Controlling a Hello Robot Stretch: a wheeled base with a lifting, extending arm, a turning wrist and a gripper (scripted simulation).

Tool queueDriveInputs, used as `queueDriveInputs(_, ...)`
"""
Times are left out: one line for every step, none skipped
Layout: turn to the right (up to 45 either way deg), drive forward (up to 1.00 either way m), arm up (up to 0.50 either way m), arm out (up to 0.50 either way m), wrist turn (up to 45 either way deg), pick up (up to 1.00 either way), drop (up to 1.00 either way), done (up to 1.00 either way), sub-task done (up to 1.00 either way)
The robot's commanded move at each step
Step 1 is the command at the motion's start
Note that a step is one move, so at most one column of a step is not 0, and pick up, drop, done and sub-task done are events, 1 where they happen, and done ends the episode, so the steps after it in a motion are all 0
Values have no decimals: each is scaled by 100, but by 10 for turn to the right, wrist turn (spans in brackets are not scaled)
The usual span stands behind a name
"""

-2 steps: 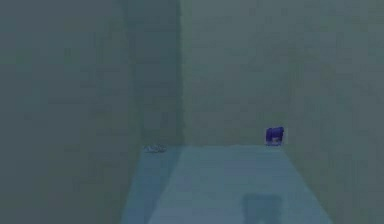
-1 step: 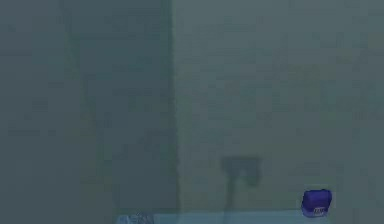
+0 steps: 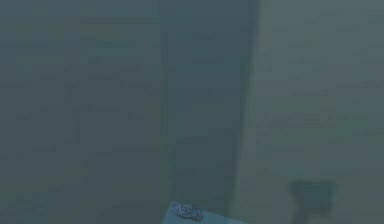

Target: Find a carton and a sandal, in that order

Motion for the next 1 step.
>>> queueDriveInputs(0, 0, 0, 0, 0, 0, 0, 100, 0)
